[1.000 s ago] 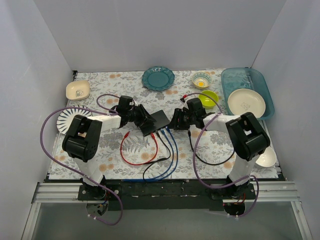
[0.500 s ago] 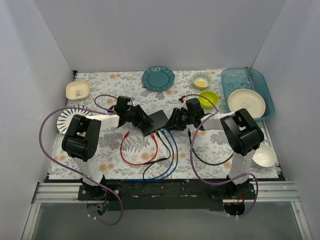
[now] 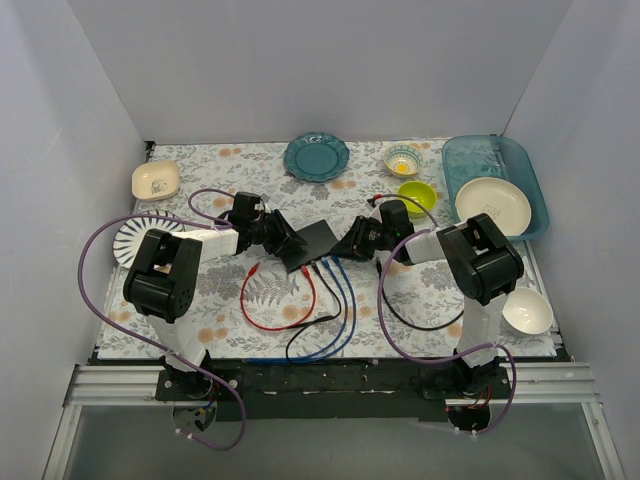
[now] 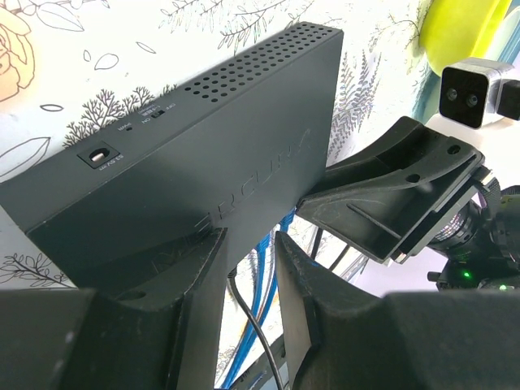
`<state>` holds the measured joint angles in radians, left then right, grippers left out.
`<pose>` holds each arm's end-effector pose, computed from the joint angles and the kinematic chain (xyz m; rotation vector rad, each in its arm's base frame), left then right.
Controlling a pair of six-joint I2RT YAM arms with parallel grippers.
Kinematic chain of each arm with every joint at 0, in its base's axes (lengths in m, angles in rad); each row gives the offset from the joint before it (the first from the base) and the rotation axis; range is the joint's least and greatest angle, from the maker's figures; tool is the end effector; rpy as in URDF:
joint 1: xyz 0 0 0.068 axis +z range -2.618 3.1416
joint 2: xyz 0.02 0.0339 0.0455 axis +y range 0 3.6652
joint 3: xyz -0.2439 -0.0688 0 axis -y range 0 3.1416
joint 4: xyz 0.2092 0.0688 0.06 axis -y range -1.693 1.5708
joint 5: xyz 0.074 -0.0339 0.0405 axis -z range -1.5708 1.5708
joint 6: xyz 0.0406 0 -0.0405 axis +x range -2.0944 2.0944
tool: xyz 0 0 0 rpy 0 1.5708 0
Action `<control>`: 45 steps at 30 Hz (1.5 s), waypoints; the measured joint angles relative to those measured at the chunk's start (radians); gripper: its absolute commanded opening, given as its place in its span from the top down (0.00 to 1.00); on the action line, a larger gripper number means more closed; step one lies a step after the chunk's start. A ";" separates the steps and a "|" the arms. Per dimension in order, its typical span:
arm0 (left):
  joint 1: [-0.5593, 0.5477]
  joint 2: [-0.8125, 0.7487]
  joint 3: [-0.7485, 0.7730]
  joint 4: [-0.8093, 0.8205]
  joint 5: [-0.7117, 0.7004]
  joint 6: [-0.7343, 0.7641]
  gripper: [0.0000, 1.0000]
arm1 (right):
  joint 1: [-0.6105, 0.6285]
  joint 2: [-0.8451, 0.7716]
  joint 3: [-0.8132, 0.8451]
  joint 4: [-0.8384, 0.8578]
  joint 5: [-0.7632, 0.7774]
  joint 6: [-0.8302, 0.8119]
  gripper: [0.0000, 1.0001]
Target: Pull the plug from the switch port
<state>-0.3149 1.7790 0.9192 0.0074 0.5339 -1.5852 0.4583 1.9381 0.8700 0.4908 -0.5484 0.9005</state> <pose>0.3018 -0.1200 0.1508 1.4453 -2.4508 1.3147 0.3063 0.1747 0.1274 0.1662 2.3779 1.3183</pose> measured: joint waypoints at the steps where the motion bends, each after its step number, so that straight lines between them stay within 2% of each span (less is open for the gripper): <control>1: 0.000 0.000 0.000 0.000 0.000 0.000 0.71 | 0.000 0.000 -0.002 0.004 -0.002 0.000 0.68; 6: 0.003 0.000 0.000 0.000 0.002 0.000 0.71 | 0.000 0.000 -0.002 0.007 -0.006 -0.017 0.69; 10: 0.005 0.000 0.000 0.000 0.003 0.000 0.71 | -0.001 0.000 -0.002 0.008 -0.012 -0.037 0.75; 12: 0.005 0.000 0.000 0.000 0.005 0.000 0.70 | -0.001 0.000 -0.002 0.010 -0.016 -0.048 0.76; 16: 0.006 0.000 0.000 0.000 0.008 0.000 0.70 | -0.008 0.006 -0.002 0.012 -0.039 -0.068 0.67; 27: 0.006 0.000 -0.003 0.001 0.013 0.000 0.70 | -0.010 0.029 -0.006 0.024 -0.077 -0.079 0.65; 33: 0.006 0.000 -0.011 0.001 0.017 0.000 0.70 | -0.013 0.051 -0.028 0.113 -0.096 0.000 0.63; 40: 0.006 0.000 -0.014 0.005 0.025 0.000 0.70 | -0.014 0.079 -0.047 0.200 -0.107 0.096 0.70; 45: 0.006 0.000 -0.016 0.006 0.028 0.002 0.70 | -0.017 0.087 -0.056 0.221 -0.105 0.143 0.68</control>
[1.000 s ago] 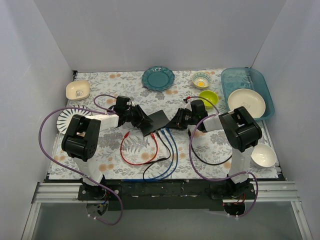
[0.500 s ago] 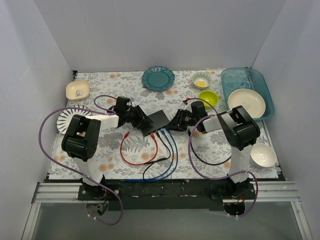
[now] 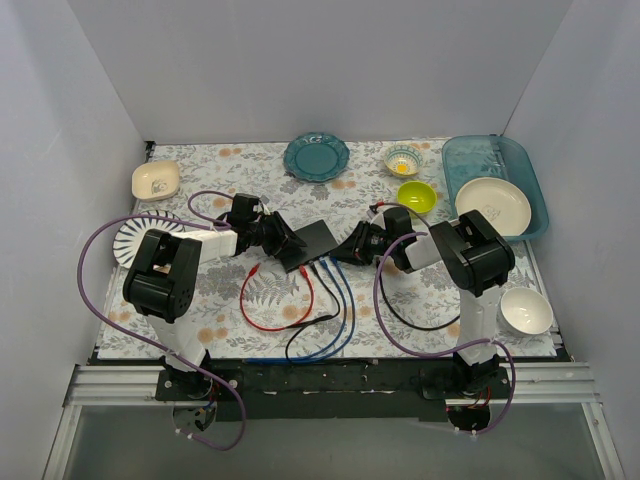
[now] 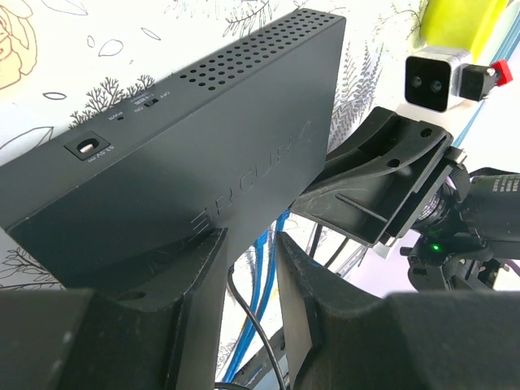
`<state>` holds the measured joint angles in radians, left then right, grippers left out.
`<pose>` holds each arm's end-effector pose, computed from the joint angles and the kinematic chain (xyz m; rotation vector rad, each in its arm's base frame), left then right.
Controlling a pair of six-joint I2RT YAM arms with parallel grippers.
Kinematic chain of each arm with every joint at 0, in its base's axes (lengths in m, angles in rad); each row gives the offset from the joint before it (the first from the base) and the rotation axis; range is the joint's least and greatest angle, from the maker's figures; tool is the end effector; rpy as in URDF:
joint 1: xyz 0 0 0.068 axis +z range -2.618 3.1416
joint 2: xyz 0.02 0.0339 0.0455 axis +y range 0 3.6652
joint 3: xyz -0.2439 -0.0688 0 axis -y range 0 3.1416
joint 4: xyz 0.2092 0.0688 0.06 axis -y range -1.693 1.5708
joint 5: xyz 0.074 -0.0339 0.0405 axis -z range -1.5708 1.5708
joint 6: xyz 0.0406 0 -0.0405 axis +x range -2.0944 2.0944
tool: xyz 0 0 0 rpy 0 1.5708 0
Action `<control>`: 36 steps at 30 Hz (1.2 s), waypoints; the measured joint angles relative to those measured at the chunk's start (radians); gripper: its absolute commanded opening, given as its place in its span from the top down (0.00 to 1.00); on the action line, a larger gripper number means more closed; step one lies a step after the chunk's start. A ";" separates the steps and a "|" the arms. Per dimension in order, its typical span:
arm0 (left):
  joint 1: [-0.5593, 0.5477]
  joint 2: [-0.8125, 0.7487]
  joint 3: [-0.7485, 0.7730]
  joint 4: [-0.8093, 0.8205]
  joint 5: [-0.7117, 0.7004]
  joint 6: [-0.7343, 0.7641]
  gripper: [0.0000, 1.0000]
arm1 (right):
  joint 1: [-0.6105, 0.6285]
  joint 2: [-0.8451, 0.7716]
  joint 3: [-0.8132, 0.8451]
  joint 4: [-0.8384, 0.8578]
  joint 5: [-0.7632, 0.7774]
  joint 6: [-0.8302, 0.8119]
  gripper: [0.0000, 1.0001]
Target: Pull the plug from the switch port
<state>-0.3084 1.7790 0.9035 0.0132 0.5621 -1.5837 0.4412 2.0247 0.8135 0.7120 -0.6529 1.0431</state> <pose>0.2993 -0.1181 0.1477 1.4278 -2.4298 1.3138 0.3060 0.1718 0.1071 0.2417 2.3479 1.5060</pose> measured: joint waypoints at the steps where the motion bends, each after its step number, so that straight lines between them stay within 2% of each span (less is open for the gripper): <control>1: 0.000 0.000 -0.001 0.002 0.000 0.002 0.70 | 0.000 0.002 -0.004 0.007 0.001 0.010 0.65; 5: 0.000 0.000 -0.005 0.009 0.003 0.005 0.70 | -0.001 0.003 -0.008 0.024 0.003 0.048 0.61; 9: 0.000 0.000 -0.007 0.013 0.006 0.007 0.70 | -0.001 0.003 -0.003 0.016 0.006 0.057 0.63; 15: 0.000 0.000 -0.007 0.014 0.007 0.009 0.70 | -0.001 0.003 0.027 -0.051 0.018 0.043 0.75; 19: 0.000 0.000 -0.008 0.015 0.008 0.010 0.70 | -0.001 0.003 0.036 -0.079 0.016 0.020 0.94; 21: 0.000 0.000 -0.011 0.019 0.016 0.010 0.70 | -0.002 0.003 0.036 -0.079 0.010 0.001 0.99; 31: -0.026 0.064 -0.029 0.145 0.185 -0.045 0.70 | 0.001 -0.055 0.019 -0.178 0.030 -0.187 0.99; 36: -0.063 0.114 -0.018 0.175 0.219 -0.071 0.71 | 0.001 -0.097 -0.022 -0.208 0.019 -0.246 0.99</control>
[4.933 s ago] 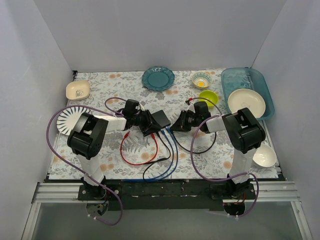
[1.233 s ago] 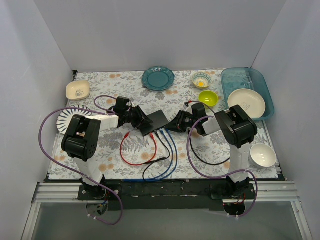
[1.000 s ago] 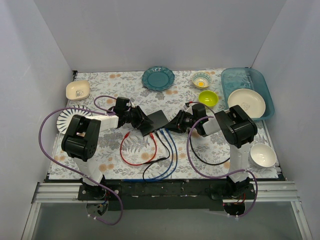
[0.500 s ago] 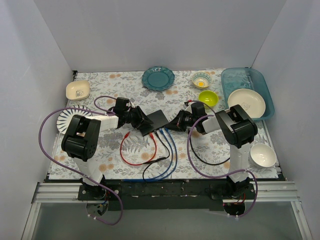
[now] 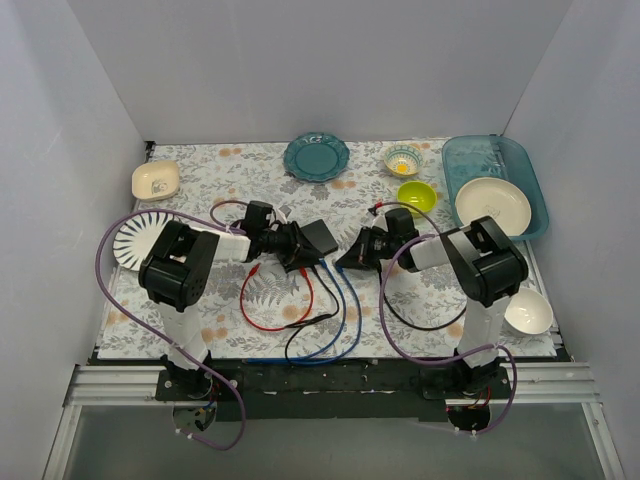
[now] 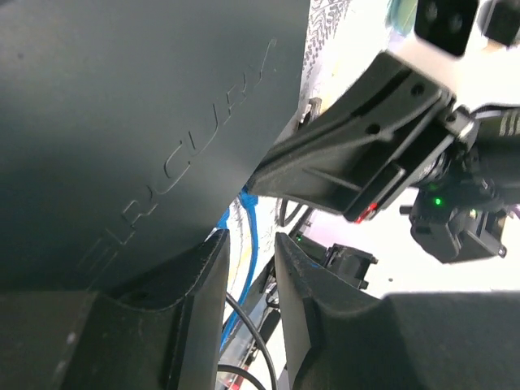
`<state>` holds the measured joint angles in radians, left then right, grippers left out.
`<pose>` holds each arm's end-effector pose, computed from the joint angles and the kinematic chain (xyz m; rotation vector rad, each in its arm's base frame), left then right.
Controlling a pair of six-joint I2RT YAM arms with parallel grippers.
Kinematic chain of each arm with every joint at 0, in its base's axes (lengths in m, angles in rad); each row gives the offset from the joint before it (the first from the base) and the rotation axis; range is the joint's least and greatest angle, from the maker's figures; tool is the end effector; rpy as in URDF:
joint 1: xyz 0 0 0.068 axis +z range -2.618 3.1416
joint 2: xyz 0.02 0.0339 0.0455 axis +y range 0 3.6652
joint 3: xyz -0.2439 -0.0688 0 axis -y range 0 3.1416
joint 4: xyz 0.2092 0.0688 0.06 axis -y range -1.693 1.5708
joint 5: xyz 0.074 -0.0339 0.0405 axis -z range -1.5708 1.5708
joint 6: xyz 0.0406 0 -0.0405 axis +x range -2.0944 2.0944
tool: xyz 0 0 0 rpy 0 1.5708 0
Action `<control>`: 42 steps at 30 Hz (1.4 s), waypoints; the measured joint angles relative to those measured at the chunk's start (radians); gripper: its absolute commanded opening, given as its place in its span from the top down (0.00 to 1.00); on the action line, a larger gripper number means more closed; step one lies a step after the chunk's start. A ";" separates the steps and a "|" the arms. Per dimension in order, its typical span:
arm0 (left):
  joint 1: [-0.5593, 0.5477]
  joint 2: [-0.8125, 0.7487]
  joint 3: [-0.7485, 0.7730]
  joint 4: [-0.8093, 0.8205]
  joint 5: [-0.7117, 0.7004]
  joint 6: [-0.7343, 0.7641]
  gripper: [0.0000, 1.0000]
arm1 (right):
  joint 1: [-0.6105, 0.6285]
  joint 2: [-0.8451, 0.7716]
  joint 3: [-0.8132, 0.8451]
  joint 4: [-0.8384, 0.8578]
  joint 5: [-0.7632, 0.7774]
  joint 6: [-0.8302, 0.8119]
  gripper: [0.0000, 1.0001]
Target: Pull the plug from the switch port
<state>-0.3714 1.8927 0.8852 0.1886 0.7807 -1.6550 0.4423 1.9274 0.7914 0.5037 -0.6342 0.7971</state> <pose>0.2970 -0.1463 0.1249 1.1773 -2.2570 1.3886 0.2913 0.1646 0.1145 0.0303 2.4165 1.3389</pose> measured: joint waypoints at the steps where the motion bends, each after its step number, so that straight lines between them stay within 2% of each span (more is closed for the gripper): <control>1: -0.003 0.001 0.000 0.001 0.001 -0.003 0.71 | 0.000 -0.015 -0.013 -0.010 0.003 -0.010 0.99; 5: 0.002 -0.001 0.000 0.005 -0.011 -0.013 0.71 | -0.016 -0.120 -0.098 -0.066 0.065 -0.040 0.99; 9: 0.023 -0.026 0.003 -0.017 -0.036 -0.011 0.70 | -0.068 -0.243 -0.146 -0.191 0.179 -0.071 0.99; 11: 0.037 -0.038 0.021 -0.045 -0.057 0.002 0.70 | -0.086 -0.288 -0.142 -0.261 0.257 -0.097 0.88; 12: 0.041 -0.042 0.030 -0.056 -0.064 0.009 0.70 | -0.092 -0.303 -0.137 -0.287 0.285 -0.105 0.74; 15: 0.054 -0.060 0.056 -0.081 -0.090 0.028 0.70 | -0.096 -0.325 -0.109 -0.357 0.348 -0.135 0.54; 18: 0.055 -0.087 0.058 -0.097 -0.106 0.041 0.70 | -0.069 -0.326 -0.067 -0.399 0.377 -0.156 0.46; 24: 0.055 -0.103 0.058 -0.125 -0.143 0.054 0.70 | 0.044 -0.307 0.087 -0.426 0.388 -0.190 0.47; 28: 0.056 -0.103 0.058 -0.149 -0.173 0.059 0.70 | 0.100 -0.212 0.177 -0.383 0.328 -0.195 0.50; 34: 0.067 -0.095 0.069 -0.235 -0.227 0.084 0.70 | 0.124 -0.057 0.197 -0.359 0.229 -0.157 0.53; 42: 0.082 -0.089 0.079 -0.267 -0.230 0.104 0.70 | 0.128 -0.022 0.226 -0.339 0.195 -0.135 0.53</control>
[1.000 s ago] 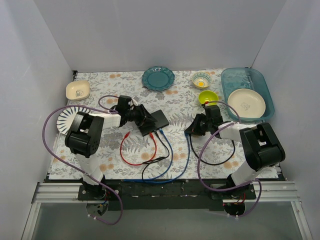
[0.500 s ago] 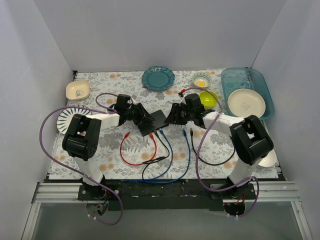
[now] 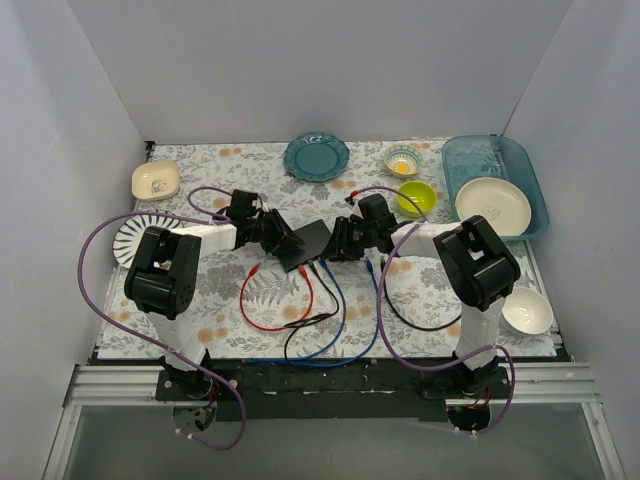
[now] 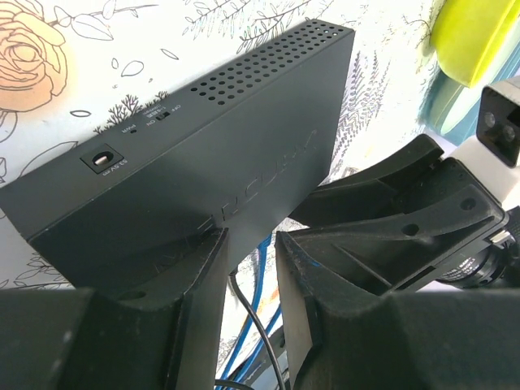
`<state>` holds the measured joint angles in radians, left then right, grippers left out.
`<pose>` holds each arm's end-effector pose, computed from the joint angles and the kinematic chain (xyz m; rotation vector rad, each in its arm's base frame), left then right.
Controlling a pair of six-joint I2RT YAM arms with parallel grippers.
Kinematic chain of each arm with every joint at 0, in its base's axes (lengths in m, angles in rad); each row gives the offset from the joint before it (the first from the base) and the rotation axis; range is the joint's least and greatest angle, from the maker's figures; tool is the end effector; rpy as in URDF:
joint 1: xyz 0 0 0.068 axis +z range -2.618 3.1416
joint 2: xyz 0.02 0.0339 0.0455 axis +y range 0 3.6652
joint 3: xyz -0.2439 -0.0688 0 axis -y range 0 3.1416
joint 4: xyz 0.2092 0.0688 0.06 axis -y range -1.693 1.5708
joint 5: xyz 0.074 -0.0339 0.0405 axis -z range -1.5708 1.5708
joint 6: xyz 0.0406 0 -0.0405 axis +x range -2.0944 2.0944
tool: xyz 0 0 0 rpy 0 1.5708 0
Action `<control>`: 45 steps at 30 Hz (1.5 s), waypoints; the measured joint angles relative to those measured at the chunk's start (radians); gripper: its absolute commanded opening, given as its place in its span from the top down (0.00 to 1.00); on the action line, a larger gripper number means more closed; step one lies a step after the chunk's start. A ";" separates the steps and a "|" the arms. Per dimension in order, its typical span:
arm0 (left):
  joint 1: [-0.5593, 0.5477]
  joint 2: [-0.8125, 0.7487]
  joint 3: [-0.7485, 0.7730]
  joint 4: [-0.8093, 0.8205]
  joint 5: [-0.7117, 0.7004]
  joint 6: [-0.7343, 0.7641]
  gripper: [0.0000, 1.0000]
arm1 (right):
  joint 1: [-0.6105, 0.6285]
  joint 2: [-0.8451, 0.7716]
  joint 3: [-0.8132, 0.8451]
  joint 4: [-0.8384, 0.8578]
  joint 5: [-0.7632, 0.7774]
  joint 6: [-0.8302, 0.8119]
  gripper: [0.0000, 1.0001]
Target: Pull the plug from the switch port
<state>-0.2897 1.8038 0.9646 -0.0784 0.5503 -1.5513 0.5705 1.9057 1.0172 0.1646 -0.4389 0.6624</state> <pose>0.3070 -0.1137 0.1490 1.4513 -2.4462 1.2473 0.2950 0.2098 0.1460 -0.1346 2.4796 1.0935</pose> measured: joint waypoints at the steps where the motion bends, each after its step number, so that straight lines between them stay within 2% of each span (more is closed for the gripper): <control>1: 0.000 0.000 0.000 0.000 0.000 0.000 0.70 | 0.000 0.006 0.004 0.005 -0.007 0.005 0.53; 7: 0.000 0.000 0.000 0.000 0.001 0.003 0.70 | 0.001 0.032 0.014 0.042 -0.036 0.039 0.55; 9: 0.000 0.000 -0.001 0.000 0.002 0.004 0.70 | 0.001 0.037 0.016 0.047 -0.042 0.045 0.59; 11: 0.000 0.000 -0.001 0.001 0.003 0.005 0.70 | 0.001 0.046 0.020 0.050 -0.047 0.050 0.67; 14: 0.000 0.000 -0.003 0.003 0.008 0.006 0.70 | 0.001 0.061 0.022 0.056 -0.061 0.064 0.74; 20: 0.001 0.000 -0.008 0.008 0.016 0.007 0.70 | 0.001 0.070 0.020 0.074 -0.077 0.082 0.80; 24: 0.002 0.000 -0.019 0.029 0.035 0.005 0.70 | -0.008 0.074 -0.009 0.134 -0.097 0.119 0.97; 25: 0.003 -0.001 -0.032 0.049 0.053 0.002 0.70 | -0.011 0.077 -0.019 0.156 -0.105 0.129 0.99; 34: -0.009 0.013 -0.143 0.256 0.254 -0.096 0.71 | -0.028 0.086 -0.098 0.311 -0.158 0.184 0.99; 45: -0.021 0.056 -0.138 0.291 0.269 -0.121 0.71 | -0.034 0.071 -0.159 0.353 -0.218 0.147 0.99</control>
<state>-0.3107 1.8599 0.8268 0.2127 0.8192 -1.6726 0.5365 1.9766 0.8581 0.5179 -0.6567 0.8097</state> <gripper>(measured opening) 0.291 0.226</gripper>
